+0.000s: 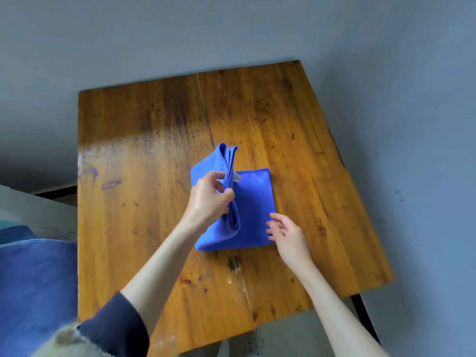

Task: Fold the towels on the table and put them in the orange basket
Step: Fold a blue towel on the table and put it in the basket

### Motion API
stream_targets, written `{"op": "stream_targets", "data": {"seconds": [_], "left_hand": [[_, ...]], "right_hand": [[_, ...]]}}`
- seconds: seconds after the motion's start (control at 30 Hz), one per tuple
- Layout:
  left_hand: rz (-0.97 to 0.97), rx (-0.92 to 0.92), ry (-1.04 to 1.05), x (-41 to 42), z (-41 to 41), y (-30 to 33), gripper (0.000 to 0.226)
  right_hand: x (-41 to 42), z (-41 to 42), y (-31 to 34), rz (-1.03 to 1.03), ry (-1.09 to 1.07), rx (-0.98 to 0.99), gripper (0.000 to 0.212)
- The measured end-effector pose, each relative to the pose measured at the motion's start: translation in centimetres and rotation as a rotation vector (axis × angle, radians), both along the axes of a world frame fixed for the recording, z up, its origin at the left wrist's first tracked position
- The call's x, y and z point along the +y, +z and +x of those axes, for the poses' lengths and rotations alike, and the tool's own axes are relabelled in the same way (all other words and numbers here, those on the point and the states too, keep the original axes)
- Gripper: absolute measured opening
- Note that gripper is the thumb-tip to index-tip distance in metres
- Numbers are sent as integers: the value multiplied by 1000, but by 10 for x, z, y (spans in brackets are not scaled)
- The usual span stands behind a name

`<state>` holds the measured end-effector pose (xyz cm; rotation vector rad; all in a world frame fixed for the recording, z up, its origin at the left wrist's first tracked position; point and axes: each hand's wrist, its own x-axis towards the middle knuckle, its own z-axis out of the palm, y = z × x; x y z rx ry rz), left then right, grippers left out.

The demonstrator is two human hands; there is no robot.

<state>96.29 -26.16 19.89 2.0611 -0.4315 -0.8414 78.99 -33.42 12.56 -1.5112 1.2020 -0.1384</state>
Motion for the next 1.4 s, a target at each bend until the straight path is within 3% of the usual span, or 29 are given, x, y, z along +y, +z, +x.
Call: {"op": "stream_targets", "data": {"seconds": [0.13, 0.33, 0.53, 0.73, 0.8, 0.87, 0.93, 1.0, 1.17, 1.23, 1.3, 1.4], "left_hand": [[110, -78, -59, -30, -29, -19, 39], [159, -296, -139, -49, -56, -45, 37], [309, -300, -262, -58, -71, -66, 41], [116, -244, -259, -54, -73, -71, 34], [-2, -325, -230, -43, -69, -68, 34], [-25, -532, -201, -24, -61, -69, 33], [33, -744, -198, -3, -49, -75, 35], [132, -843, -267, 15, -39, -85, 38], [422, -901, -655, 28, -35, -111, 52], [474, -913, -700, 26, -35, -117, 54], [480, -912, -690, 24, -36, -118, 54], [433, -906, -640, 23, -35, -113, 52]], "right_hand": [[-14, -9, -5, 128, 32, -44, 30], [-23, -15, -15, 158, 4, -71, 30], [-24, -16, -23, 132, -9, -61, 28], [-27, -11, -22, 67, 14, -25, 23], [-27, -6, -20, 35, 41, 23, 16], [-27, 1, -18, -53, 94, 108, 11], [-26, 5, -16, -114, 125, 170, 13], [-25, 7, -13, -130, 102, 186, 14], [-24, 3, -13, -100, -3, 182, 10], [-27, 3, -15, -96, 22, 219, 6], [-28, 6, -13, -208, 84, 299, 19], [-27, 14, -10, -655, 236, 254, 42]]}}
